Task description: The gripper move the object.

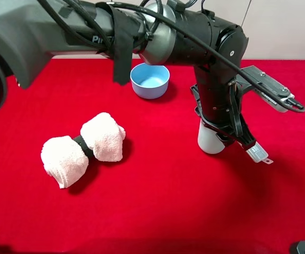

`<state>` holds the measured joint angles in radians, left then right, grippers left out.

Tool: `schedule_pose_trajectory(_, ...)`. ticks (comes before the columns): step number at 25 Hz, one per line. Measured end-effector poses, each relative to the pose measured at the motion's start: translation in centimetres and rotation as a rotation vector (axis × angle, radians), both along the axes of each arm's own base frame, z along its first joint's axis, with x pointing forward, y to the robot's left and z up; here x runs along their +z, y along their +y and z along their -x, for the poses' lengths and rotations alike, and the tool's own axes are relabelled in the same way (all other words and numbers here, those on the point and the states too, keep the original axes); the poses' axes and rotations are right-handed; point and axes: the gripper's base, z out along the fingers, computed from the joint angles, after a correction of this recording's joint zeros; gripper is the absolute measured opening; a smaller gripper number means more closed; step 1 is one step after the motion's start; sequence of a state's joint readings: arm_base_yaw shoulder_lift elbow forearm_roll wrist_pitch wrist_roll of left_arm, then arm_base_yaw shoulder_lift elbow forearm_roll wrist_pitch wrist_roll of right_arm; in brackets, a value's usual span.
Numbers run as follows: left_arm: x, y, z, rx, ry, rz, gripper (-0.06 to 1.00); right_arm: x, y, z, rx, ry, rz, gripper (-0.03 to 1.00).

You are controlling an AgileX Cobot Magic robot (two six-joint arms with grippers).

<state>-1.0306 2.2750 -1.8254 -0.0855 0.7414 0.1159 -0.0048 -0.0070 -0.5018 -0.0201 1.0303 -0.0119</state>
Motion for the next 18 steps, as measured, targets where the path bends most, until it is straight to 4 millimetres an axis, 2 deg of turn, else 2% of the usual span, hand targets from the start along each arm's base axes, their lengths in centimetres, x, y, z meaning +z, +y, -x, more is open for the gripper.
schedule_pose_trajectory(6,1.0,0.0,0.0,-0.001,-0.010,0.012,0.52,0.0,0.0,0.0,0.000,0.000,0.000,0.69)
schedule_pose_trajectory(18,7.0,-0.2,-0.1,-0.019,-0.012,0.020,0.52,0.0,0.0,0.0,0.000,0.000,-0.001,0.69)
